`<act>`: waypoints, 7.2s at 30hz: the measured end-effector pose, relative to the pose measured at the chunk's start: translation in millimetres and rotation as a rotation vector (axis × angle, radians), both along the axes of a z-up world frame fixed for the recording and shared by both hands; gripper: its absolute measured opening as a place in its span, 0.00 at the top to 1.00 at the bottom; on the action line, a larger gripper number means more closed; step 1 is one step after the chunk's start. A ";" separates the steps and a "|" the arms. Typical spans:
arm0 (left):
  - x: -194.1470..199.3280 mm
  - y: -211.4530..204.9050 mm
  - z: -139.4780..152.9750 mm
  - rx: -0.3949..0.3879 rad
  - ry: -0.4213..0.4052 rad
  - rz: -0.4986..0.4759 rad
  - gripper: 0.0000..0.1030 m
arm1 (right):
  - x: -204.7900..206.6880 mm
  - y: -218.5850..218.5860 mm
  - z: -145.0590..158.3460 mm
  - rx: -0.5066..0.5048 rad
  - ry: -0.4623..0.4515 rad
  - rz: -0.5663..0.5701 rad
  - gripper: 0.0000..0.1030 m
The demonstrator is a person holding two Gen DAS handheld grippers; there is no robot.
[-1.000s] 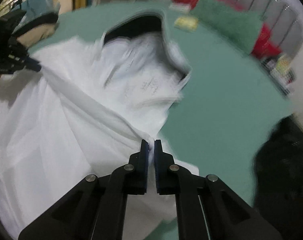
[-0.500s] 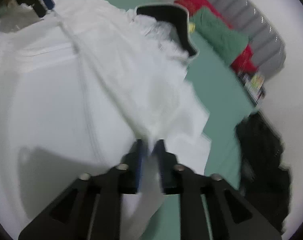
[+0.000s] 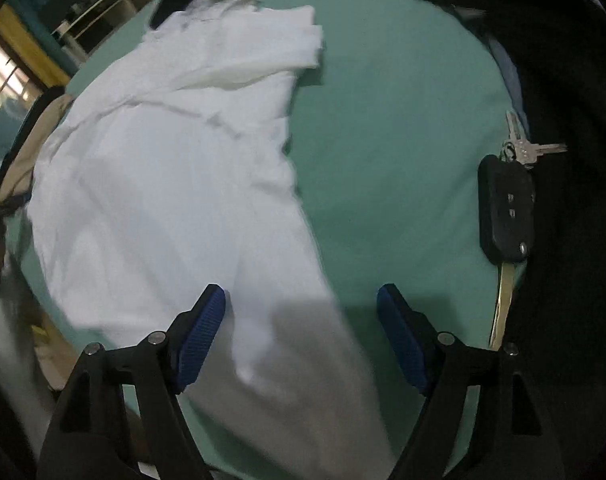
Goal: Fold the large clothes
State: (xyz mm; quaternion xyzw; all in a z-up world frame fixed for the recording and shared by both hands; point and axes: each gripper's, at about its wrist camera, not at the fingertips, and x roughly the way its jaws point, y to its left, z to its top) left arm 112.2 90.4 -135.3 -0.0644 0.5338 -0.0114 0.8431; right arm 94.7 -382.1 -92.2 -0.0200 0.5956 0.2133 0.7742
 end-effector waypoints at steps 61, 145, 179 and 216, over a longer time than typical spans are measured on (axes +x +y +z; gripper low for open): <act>317.8 -7.2 5.1 -0.092 -0.129 0.026 0.70 | 320.8 214.4 0.2 0.162 -0.191 0.058 0.88; 67.3 3.0 42.8 -0.061 -0.197 0.000 0.59 | 118.2 294.6 -6.3 0.006 -0.526 0.344 0.52; 75.1 -30.8 51.9 -0.025 -0.230 -0.100 0.55 | 91.1 238.4 -14.4 0.068 -0.367 0.232 0.40; -83.5 12.4 13.8 -0.123 -0.052 0.010 0.94 | -65.4 74.3 -17.5 0.465 -0.112 -0.224 0.91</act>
